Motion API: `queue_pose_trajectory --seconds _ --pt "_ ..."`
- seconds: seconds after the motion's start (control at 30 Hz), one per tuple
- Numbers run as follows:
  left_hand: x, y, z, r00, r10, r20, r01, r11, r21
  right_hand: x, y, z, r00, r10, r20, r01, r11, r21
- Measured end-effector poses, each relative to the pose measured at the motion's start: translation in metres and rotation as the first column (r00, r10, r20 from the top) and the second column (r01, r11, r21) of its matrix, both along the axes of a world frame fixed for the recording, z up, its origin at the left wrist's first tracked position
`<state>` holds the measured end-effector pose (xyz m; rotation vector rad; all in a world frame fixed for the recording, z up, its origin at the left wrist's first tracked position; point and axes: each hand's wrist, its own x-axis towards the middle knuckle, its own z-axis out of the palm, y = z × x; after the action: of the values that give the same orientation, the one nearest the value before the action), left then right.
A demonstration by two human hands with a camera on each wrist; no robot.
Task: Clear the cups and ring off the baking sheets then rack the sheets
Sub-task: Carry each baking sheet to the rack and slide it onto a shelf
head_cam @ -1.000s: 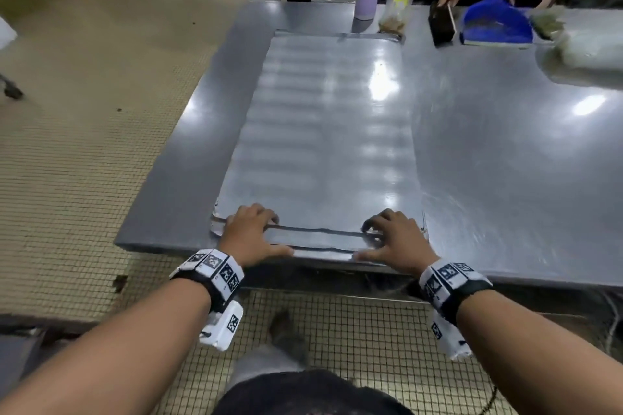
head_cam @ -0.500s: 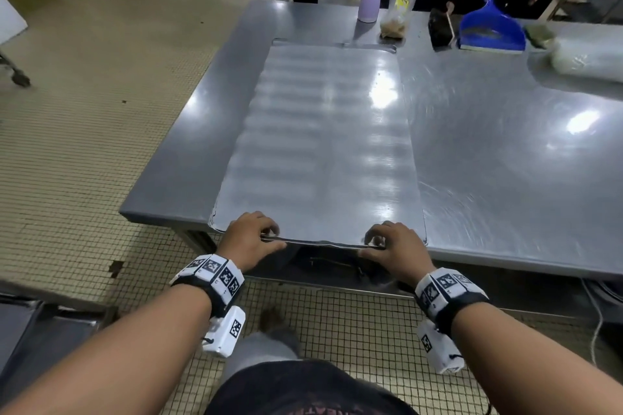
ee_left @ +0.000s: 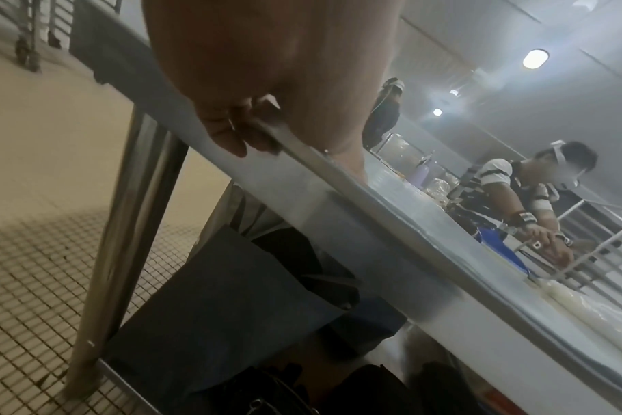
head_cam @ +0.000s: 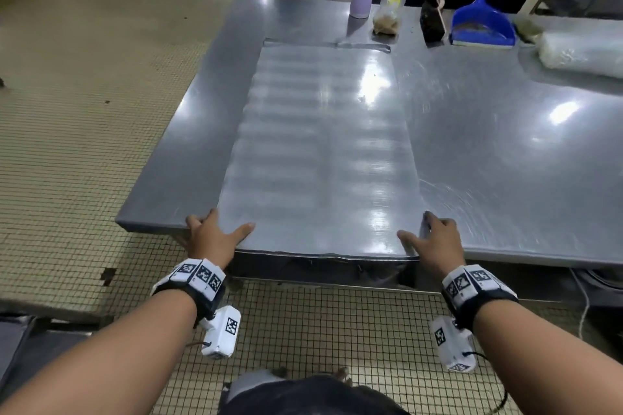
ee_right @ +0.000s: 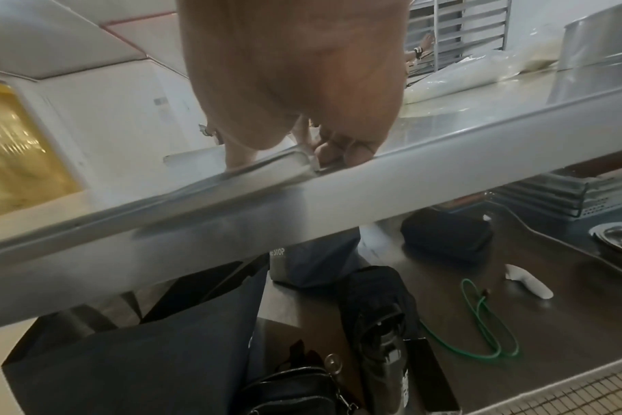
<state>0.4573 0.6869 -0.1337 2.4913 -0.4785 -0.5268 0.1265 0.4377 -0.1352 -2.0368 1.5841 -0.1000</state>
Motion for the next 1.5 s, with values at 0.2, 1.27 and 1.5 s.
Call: queue_pose_trajectory --seconds 0.2,1.27,1.5 --pt "0.005 0.002 -0.008 0.998 0.039 -0.048 -0.043 0.995 -0.086 0.004 -0.002 0.001 0.998 -0.049 -0.044 0.05 0.998 0.029" --pt "-0.075 0.033 0.005 0.976 -0.024 -0.216 -0.011 0.987 -0.16 -0.091 0.017 0.016 0.979 0.055 0.197 -0.112 0.949 0.293" --pt "-0.085 0.043 0.011 0.941 -0.156 -0.302 0.126 0.985 -0.115 -0.129 0.016 0.008 0.947 0.048 0.318 -0.17 0.913 0.37"
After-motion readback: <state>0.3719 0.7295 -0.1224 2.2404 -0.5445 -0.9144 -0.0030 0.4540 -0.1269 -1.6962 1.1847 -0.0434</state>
